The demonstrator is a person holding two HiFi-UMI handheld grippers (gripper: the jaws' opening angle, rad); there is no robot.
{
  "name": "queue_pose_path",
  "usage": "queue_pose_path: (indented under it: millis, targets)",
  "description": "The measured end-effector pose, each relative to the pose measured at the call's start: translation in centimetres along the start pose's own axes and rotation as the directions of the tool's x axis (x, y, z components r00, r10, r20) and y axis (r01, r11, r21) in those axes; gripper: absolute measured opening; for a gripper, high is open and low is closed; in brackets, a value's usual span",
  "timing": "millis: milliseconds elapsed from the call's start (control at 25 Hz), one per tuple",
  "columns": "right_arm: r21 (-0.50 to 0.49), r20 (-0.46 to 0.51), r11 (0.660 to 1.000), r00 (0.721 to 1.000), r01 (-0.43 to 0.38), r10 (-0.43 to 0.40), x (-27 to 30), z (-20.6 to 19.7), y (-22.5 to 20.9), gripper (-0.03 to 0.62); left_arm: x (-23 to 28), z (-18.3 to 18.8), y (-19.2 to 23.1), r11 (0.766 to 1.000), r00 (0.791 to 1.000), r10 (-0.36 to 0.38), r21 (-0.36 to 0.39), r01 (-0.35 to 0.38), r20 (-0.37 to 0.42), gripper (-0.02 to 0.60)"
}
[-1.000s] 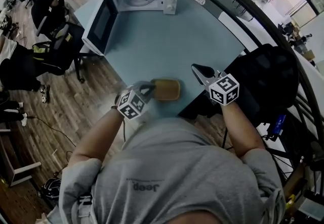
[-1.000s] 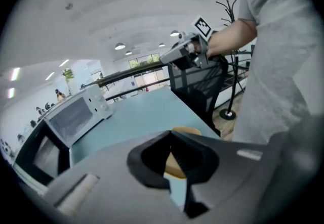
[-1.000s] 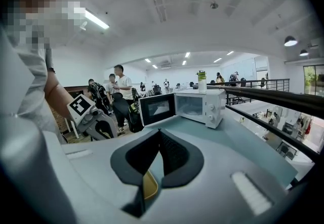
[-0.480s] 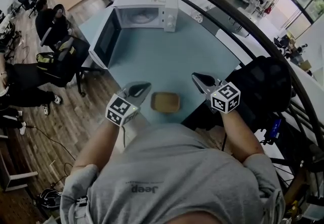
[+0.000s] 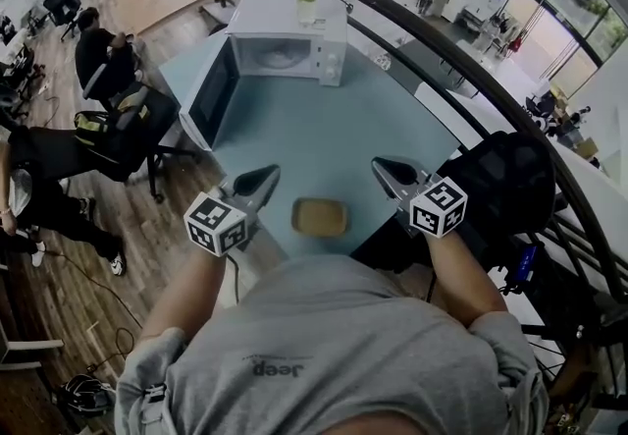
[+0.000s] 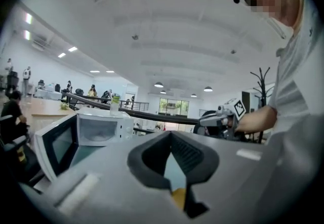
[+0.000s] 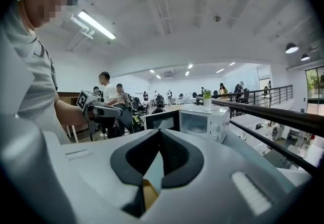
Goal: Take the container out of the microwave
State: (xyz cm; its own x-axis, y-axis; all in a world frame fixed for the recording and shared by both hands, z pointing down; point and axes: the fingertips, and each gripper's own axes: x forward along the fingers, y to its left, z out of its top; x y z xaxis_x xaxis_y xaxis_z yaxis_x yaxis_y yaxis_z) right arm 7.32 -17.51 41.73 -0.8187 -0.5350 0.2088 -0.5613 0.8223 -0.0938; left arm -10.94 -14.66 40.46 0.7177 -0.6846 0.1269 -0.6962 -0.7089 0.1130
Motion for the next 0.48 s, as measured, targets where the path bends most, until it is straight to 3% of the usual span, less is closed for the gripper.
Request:
queue_pose_path:
  millis: [200, 480]
  targets:
    - [0.009, -0.009, 1.000, 1.000, -0.002, 0.002, -0.3, -0.5, 0.4, 0.005, -0.9, 0.2, 0.3, 0.999, 1.000, 0.021, -0.046, -0.021, 0.016, 0.023]
    - [0.020, -0.023, 1.000, 1.000, -0.004, 0.004, -0.1, -1.5, 0.1, 0.005, -0.4, -0.7, 0.2, 0.998, 1.000, 0.023, -0.052, -0.023, 0.001, 0.023]
